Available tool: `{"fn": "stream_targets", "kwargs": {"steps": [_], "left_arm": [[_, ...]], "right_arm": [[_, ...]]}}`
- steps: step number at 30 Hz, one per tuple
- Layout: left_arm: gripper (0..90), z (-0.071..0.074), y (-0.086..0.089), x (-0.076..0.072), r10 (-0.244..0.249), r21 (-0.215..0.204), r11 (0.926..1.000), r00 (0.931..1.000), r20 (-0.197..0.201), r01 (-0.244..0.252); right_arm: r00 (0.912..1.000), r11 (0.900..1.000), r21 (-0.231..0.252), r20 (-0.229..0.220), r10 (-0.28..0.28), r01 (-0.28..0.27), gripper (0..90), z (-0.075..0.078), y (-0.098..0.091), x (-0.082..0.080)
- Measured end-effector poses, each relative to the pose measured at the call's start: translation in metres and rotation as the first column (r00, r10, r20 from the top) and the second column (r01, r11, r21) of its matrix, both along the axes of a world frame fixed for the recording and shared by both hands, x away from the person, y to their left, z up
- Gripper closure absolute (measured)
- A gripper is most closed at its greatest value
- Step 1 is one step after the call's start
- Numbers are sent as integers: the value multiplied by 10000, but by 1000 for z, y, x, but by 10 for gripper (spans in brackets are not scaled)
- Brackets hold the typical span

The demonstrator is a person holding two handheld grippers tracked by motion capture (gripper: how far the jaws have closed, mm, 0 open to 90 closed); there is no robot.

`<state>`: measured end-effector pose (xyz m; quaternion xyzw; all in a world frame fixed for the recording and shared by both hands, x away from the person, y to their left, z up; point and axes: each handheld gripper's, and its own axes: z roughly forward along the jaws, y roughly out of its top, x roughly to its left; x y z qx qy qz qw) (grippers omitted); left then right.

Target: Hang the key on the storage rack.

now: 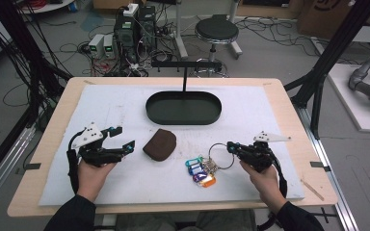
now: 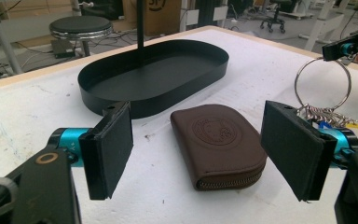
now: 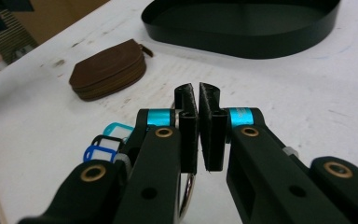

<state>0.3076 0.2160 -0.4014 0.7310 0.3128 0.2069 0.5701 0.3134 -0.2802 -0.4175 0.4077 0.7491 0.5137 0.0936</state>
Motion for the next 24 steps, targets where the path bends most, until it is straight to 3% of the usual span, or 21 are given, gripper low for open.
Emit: {"fn": "stream_targets", "kwargs": {"steps": [12, 19, 24], "left_arm": [[256, 0, 0, 0, -82, -4, 10000, 10000, -3, 82], [256, 0, 1, 0, -79, -68, 9999, 10000, -2, 79], [256, 1, 3, -1, -95, -91, 9999, 9999, 48, 95]], "right_arm": [[9992, 9997, -109, -330, 227, -231, 869, -3, 6, 0], [9982, 9975, -407, 120, 581, -576, 876, 7, 10, -1], [9931, 9942, -580, 703, 942, -902, 879, 27, 11, 3]]}}
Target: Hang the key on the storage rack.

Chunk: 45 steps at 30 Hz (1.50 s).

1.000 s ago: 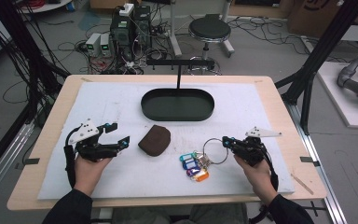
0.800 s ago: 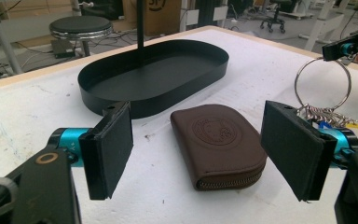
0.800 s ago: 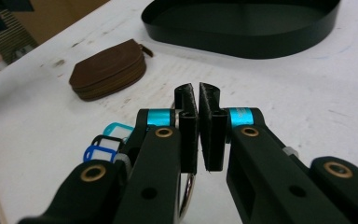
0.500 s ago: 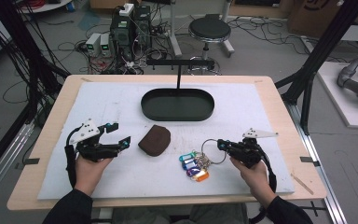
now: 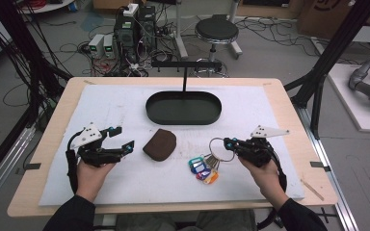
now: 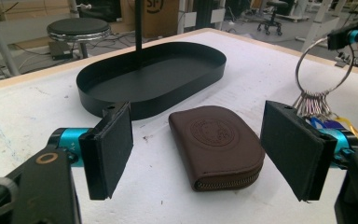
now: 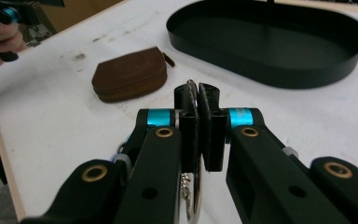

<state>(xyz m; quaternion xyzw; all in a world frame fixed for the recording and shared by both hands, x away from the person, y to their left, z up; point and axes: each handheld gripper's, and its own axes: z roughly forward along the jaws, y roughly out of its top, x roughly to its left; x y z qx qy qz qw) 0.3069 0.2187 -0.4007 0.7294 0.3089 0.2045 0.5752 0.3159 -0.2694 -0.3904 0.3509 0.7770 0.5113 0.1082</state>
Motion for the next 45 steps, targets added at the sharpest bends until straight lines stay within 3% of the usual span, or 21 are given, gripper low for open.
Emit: {"fn": "stream_targets", "kwargs": {"steps": [6, 10, 16, 18, 23, 26, 30, 35, 45], "left_arm": [[256, 0, 1, -1, 0, -55, 10000, 10000, 29, 0], [256, 1, 1, -1, -51, -38, 10000, 10000, 60, 51], [256, 0, -1, -1, -127, -36, 9999, 9999, 61, 127], [256, 0, -2, 0, -152, -40, 9999, 9999, 69, 152], [256, 0, -4, 0, -215, -46, 9998, 9998, 46, 215], [256, 0, -5, 0, -240, 21, 9997, 9997, 55, 240], [258, 0, -6, 1, -272, 68, 9996, 9996, 43, 271], [258, -1, -4, 2, -244, 25, 9997, 9997, 55, 243], [258, -1, -1, 2, -180, -8, 9998, 9998, 22, 180]], "right_arm": [[9987, 9995, -82, 409, 316, -313, 879, 22, 2, 5], [9930, 9991, -105, 1102, 423, -414, 881, 46, 1, 11], [9879, 9984, -8, 1442, 563, -568, 881, 63, -1, 19], [9810, 9977, 89, 1830, 651, -679, 881, 73, -1, 24], [9755, 9978, 114, 2113, 612, -651, 881, 86, -2, 34], [9646, 9955, 12, 2472, 913, -946, 881, 98, 0, 48], [9566, 9941, -155, 2708, 1076, -1075, 881, 107, 4, 62], [9525, 9942, -140, 2853, 1060, -1064, 881, 111, 6, 75], [9561, 9971, -147, 2831, 756, -745, 881, 113, 15, 110]]}}
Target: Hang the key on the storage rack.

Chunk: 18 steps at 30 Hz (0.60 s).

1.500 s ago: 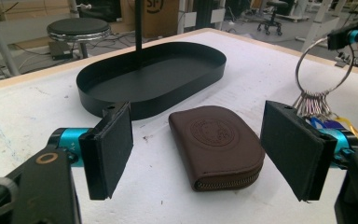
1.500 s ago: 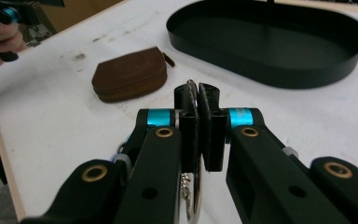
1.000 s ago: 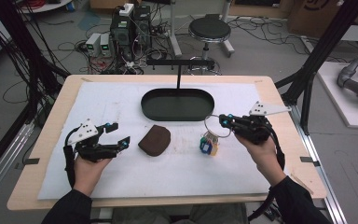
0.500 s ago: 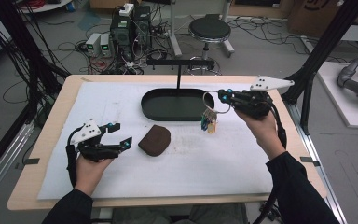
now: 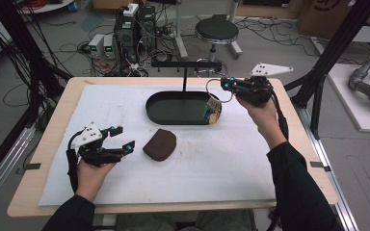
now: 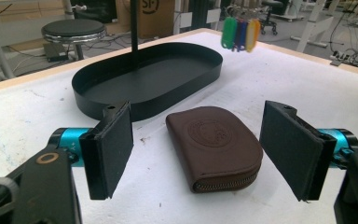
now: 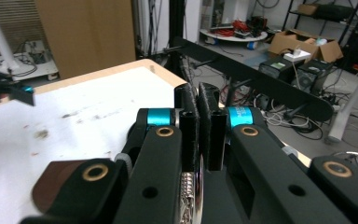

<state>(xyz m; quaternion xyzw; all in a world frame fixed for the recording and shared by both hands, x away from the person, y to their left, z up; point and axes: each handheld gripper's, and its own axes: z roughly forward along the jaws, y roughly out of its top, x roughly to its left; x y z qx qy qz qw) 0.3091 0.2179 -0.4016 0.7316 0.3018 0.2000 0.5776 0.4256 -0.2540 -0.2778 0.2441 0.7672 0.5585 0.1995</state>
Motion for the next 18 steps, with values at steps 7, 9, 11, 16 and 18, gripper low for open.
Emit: {"fn": "stream_targets", "kwargs": {"steps": [7, 9, 11, 16, 18], "left_arm": [[258, 0, 1, 0, 30, 9, 10000, 10000, 1, -30], [258, 0, 1, 0, 41, 11, 10000, 10000, -15, -41], [258, -1, 1, 0, 33, 2, 10000, 10000, -44, -33], [258, -2, 2, 0, 47, 12, 10000, 10000, -59, -47], [258, -2, 3, 0, 34, 36, 10000, 10000, -71, -33]], "right_arm": [[9992, 9993, -102, -180, -367, 365, 880, 0, 5, 23], [9979, 9982, -143, -289, -582, 578, 881, -2, 6, 34], [9974, 9976, -225, -308, -658, 651, 881, -3, 6, 37], [9946, 9945, -400, -348, -982, 968, 881, -5, 12, 49], [9926, 9933, -407, -511, -1100, 1080, 881, -7, 13, 53]]}}
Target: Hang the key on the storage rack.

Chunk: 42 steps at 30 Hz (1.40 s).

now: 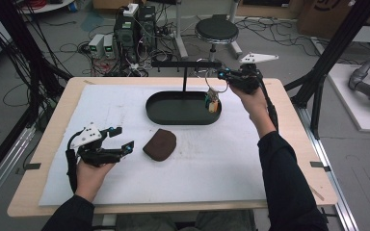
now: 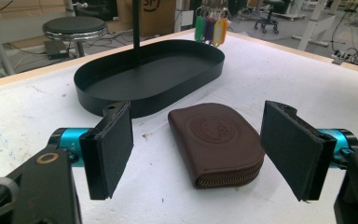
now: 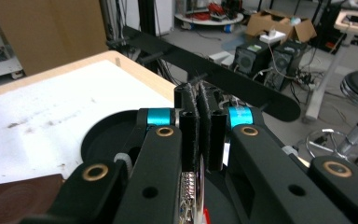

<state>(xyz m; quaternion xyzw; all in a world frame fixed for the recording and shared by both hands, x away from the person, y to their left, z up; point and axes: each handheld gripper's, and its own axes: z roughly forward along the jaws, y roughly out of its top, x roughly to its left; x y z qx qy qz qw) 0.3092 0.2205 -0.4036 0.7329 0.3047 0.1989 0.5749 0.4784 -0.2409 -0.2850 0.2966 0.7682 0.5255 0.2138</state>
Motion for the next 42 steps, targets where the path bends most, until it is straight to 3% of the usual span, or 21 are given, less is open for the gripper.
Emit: {"fn": "stream_targets", "kwargs": {"steps": [4, 11, 18, 24, 28, 42], "left_arm": [[258, 0, 1, -1, 14, -20, 10000, 10000, -3, -14], [258, -1, 2, -1, 52, -16, 10000, 10000, -46, -52], [258, -2, 1, -1, 67, 3, 10000, 10000, -63, -66], [258, -2, 0, -1, 72, 45, 10000, 9999, -73, -72], [258, -4, 1, -1, 69, 48, 10000, 9999, -148, -68], [258, -5, 1, -1, 23, 64, 10000, 9999, -147, -22]], "right_arm": [[9989, 9992, -137, -282, -375, 372, 881, -8, -1, 9], [9939, 9956, 30, -597, -931, 934, 881, -18, -11, 24], [9939, 9948, 278, -538, -965, 981, 881, -22, -12, 29], [9916, 9931, 491, -786, -1028, 1069, 881, -27, -12, 34], [9920, 9919, 605, -657, -1076, 1116, 880, -29, -14, 37], [9921, 9915, 737, -724, -1021, 1074, 879, -31, -14, 39]]}}
